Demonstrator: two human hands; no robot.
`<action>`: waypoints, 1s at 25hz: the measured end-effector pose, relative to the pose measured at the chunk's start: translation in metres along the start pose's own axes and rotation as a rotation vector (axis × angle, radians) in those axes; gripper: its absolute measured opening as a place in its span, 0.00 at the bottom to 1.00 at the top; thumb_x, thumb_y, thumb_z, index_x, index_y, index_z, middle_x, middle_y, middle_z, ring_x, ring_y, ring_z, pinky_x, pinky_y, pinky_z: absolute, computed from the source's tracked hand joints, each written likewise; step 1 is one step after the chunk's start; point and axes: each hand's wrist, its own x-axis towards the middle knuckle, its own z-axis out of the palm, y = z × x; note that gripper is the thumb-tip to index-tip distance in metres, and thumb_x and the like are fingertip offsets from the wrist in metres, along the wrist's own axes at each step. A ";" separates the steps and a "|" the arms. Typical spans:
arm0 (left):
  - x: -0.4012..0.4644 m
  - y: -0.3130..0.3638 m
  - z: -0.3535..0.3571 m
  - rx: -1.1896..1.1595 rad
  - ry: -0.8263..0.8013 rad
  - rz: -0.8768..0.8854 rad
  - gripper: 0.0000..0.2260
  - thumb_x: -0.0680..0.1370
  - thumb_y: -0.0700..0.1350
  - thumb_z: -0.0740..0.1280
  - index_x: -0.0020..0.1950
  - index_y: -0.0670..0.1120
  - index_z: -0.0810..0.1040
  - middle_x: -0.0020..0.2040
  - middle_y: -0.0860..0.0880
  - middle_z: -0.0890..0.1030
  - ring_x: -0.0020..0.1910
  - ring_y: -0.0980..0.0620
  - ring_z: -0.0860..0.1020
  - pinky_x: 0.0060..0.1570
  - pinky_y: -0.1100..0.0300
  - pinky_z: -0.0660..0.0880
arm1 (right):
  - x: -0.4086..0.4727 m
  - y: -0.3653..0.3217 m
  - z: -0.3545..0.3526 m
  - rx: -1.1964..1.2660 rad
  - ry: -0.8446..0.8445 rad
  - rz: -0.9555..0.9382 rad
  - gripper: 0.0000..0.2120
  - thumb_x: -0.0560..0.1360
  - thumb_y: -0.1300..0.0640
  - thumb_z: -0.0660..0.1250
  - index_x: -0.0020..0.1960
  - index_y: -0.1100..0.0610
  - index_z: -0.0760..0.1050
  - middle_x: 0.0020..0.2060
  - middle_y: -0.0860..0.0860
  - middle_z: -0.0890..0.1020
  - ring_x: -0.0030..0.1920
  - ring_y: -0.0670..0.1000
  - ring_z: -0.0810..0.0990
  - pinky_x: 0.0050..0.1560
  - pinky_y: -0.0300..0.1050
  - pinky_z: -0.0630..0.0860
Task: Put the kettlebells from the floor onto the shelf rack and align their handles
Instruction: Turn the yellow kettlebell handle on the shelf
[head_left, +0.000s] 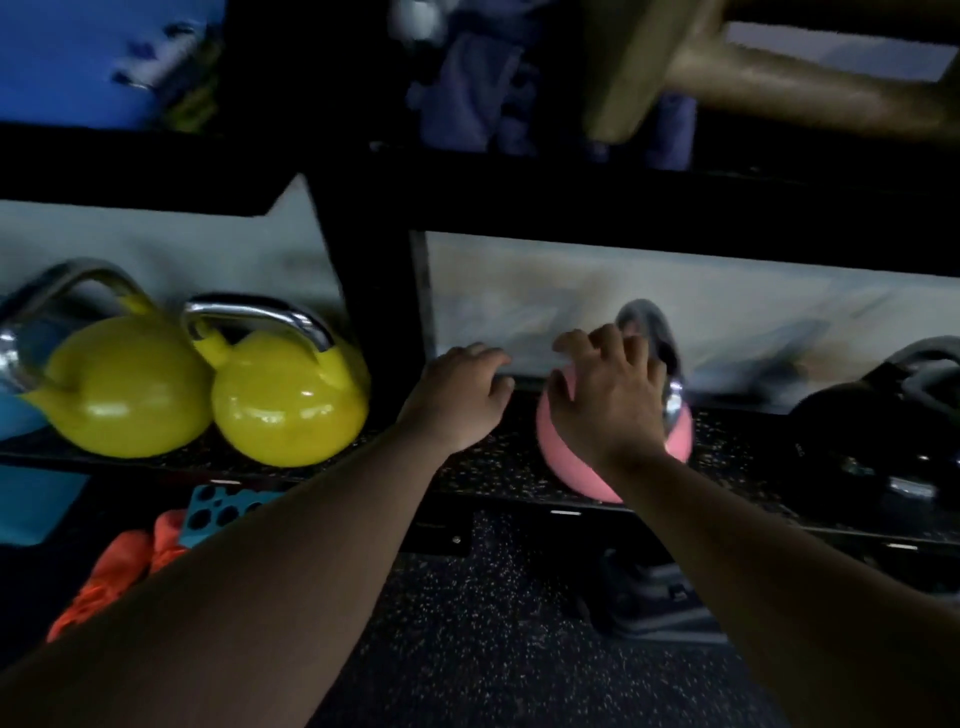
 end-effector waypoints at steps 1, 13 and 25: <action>-0.009 -0.017 -0.018 -0.005 0.016 0.027 0.14 0.80 0.47 0.62 0.63 0.46 0.78 0.61 0.47 0.79 0.60 0.46 0.76 0.58 0.52 0.74 | 0.002 -0.025 0.006 0.033 -0.013 -0.024 0.16 0.76 0.50 0.61 0.63 0.51 0.72 0.58 0.55 0.75 0.60 0.60 0.70 0.57 0.56 0.68; -0.073 -0.226 -0.178 -0.008 0.308 -0.198 0.08 0.79 0.47 0.65 0.55 0.45 0.77 0.54 0.46 0.76 0.52 0.44 0.77 0.45 0.50 0.75 | 0.045 -0.258 0.058 0.395 -0.064 -0.186 0.08 0.77 0.56 0.62 0.56 0.55 0.74 0.46 0.57 0.80 0.46 0.61 0.80 0.41 0.50 0.76; -0.036 -0.236 -0.135 -0.527 0.369 -0.553 0.30 0.79 0.59 0.63 0.73 0.44 0.59 0.69 0.38 0.63 0.60 0.38 0.73 0.49 0.56 0.71 | 0.088 -0.282 0.107 0.469 -0.276 0.101 0.25 0.78 0.40 0.61 0.65 0.56 0.67 0.58 0.60 0.76 0.58 0.62 0.75 0.52 0.49 0.73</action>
